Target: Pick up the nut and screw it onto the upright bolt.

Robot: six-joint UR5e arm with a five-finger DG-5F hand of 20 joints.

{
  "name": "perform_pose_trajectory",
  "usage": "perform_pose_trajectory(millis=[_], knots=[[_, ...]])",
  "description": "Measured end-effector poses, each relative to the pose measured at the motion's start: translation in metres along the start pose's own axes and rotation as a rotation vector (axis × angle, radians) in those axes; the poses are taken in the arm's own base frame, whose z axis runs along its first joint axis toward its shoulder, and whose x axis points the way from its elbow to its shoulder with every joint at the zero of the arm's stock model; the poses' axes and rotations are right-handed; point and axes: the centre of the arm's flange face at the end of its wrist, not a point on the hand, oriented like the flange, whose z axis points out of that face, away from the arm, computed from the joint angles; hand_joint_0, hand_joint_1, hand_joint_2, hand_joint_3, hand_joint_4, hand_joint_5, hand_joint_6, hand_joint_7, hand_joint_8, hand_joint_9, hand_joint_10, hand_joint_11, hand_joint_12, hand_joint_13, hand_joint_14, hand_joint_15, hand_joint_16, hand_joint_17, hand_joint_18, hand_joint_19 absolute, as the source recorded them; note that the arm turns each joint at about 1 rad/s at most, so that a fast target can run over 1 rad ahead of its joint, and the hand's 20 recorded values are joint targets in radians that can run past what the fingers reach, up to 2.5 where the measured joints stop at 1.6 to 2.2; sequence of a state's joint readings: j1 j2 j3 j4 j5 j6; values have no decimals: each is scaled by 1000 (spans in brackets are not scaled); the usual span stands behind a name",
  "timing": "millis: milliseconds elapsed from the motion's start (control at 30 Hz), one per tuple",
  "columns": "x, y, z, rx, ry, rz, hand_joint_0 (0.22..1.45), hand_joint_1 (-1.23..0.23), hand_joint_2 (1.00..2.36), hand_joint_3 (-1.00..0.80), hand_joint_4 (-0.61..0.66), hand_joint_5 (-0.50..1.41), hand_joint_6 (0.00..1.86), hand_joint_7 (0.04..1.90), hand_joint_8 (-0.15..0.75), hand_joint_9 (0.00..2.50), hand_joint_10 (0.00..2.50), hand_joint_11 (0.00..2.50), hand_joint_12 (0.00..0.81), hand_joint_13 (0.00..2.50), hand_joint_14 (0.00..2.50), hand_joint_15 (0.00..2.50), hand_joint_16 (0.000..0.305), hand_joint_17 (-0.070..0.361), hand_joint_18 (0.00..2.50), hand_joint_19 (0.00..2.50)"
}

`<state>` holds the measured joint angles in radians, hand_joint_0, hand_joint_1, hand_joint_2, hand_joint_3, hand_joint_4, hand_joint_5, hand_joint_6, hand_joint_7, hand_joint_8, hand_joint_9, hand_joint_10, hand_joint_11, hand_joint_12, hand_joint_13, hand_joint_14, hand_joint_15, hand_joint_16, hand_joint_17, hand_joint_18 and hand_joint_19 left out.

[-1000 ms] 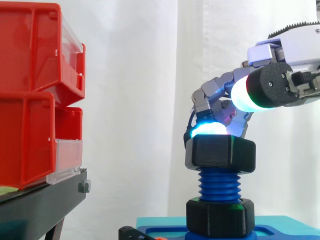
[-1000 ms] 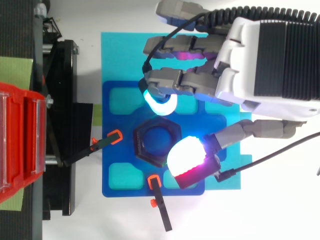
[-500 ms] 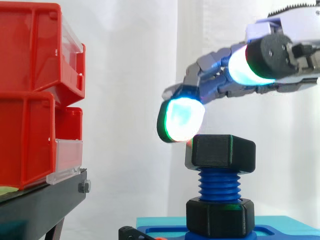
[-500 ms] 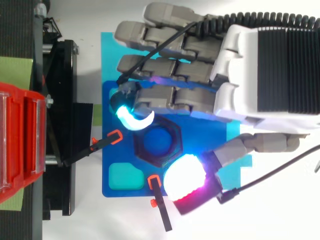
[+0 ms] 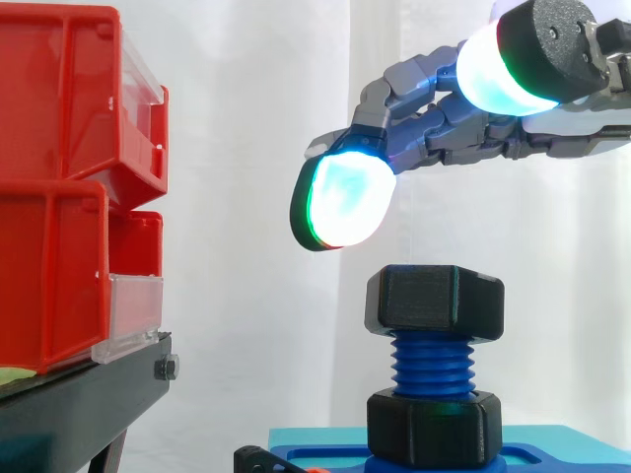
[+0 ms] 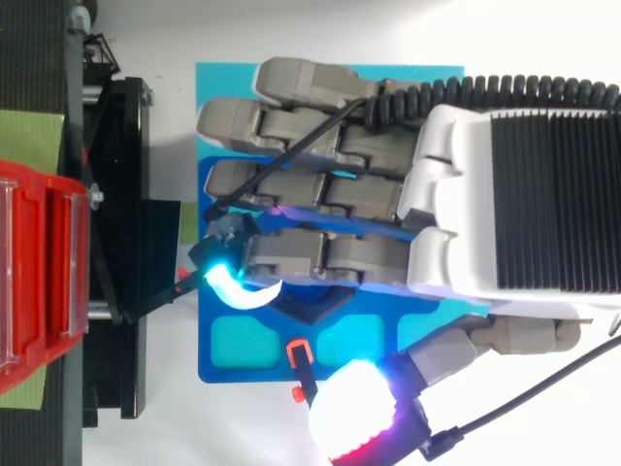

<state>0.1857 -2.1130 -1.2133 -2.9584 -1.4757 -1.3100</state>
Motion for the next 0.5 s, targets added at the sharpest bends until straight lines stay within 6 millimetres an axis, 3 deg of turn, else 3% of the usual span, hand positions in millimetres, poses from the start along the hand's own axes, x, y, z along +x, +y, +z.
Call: perform_pose_trajectory(millis=[500], knots=[[9,1,-1,-5,7,0,486,-155,1000,-500,154,-121,502,680,171,262,0,0,306,0,0,0,41,93,0,0]])
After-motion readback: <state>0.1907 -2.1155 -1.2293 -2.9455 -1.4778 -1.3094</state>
